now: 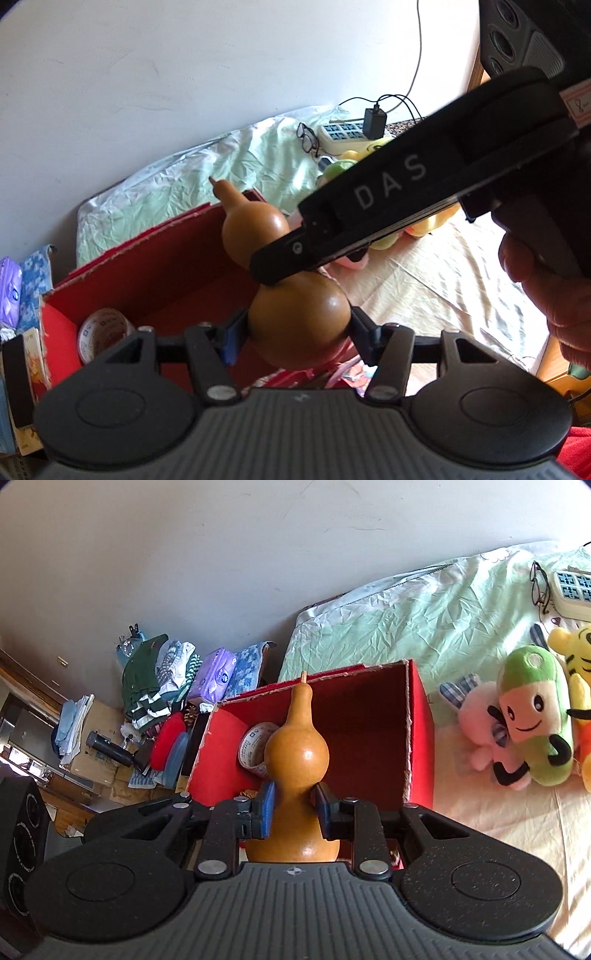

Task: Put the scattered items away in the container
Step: 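Lift the gourd with the right tool and carry it over the red box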

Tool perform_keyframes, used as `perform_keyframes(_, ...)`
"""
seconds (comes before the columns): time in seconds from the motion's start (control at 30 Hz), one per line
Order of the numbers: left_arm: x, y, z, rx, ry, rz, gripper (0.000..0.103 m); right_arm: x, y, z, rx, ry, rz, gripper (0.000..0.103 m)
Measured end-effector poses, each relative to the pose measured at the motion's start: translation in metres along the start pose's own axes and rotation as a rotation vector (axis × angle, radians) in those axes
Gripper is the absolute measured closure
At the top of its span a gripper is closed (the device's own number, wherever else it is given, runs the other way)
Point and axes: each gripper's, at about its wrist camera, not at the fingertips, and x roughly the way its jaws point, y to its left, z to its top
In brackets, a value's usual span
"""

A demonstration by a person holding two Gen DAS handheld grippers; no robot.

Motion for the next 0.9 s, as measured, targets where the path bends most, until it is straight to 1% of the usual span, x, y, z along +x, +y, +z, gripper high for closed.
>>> perform_keyframes(0.1, 0.006, 0.021, 0.007, -0.008, 0.007, 0.005, 0.045, 0.019, 0.010, 0.009, -0.004, 0.000, -0.010, 0.077)
perform_keyframes(0.17, 0.013, 0.037, 0.009, -0.017, 0.025, -0.002, 0.045, 0.035, 0.016, 0.016, -0.005, 0.013, -0.025, 0.078)
perform_keyframes(0.27, 0.032, 0.062, 0.008, -0.039, 0.063, -0.031, 0.045, 0.064, 0.021, 0.022, -0.007, 0.046, -0.056, 0.078)
perform_keyframes(0.4, 0.055, 0.090, -0.003, -0.059, 0.129, -0.060, 0.045, 0.101, 0.019, 0.028, 0.019, 0.109, -0.078, 0.079)
perform_keyframes(0.57, 0.079, 0.111, -0.015, -0.065, 0.205, -0.066, 0.045, 0.135, 0.018, 0.028, 0.054, 0.179, -0.098, 0.079)
perform_keyframes(0.73, 0.094, 0.124, -0.025, -0.076, 0.261, -0.073, 0.045, 0.156, 0.019, 0.025, 0.056, 0.228, -0.122, 0.081)
perform_keyframes(0.9, 0.104, 0.135, -0.032, -0.106, 0.315, -0.077, 0.045, 0.174, 0.019, 0.025, 0.055, 0.276, -0.127, 0.081)
